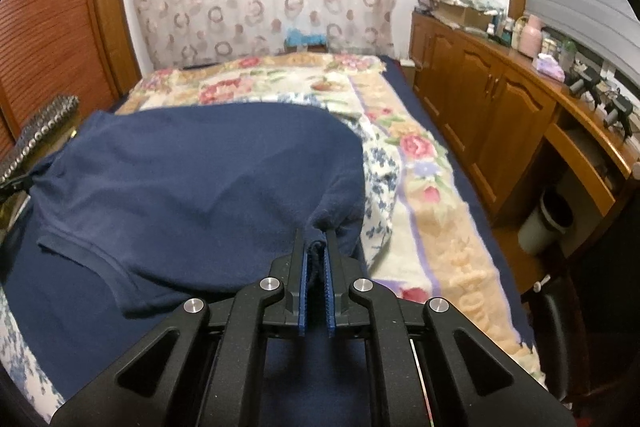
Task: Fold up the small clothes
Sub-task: 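Grasp the shirt edge with the right tool while the left tool grasps beside it, then fold the grasped shirt edge over with both tools and open them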
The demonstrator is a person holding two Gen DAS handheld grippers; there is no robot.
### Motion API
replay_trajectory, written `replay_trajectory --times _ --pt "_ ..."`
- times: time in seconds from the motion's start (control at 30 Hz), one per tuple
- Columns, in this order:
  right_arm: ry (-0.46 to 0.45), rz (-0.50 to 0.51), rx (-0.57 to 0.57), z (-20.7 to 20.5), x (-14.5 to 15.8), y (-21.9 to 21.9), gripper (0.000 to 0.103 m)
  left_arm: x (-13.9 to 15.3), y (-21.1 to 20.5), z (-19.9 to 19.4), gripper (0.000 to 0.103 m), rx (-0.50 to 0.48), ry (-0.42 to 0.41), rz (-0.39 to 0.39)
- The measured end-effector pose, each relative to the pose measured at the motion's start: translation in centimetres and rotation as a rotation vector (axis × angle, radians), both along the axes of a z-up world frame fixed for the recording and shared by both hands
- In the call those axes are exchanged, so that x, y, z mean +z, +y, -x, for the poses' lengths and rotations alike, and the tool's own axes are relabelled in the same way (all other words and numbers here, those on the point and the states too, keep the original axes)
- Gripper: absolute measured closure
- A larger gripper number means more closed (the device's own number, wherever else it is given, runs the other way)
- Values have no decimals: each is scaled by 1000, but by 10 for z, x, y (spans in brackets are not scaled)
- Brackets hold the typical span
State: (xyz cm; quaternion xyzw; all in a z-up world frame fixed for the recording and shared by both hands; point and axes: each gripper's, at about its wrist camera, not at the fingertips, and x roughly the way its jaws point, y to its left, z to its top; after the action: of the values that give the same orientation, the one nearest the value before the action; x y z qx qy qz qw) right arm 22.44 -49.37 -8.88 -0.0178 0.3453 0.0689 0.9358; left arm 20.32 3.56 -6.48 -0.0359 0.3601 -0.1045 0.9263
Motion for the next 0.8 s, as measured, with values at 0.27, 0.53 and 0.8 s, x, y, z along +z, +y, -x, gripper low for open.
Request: replay_trajectory --times 0.27,0.53,0.8 --pt "-78 -9 26 19 26 3 100 21 13 25 98 0 -76 28" --pt "-130 -7 42 50 41 -1 100 31 19 53 98 6 -130 38" --pt "-137 -2 67 84 32 2 100 23 28 82 98 13 -143 31"
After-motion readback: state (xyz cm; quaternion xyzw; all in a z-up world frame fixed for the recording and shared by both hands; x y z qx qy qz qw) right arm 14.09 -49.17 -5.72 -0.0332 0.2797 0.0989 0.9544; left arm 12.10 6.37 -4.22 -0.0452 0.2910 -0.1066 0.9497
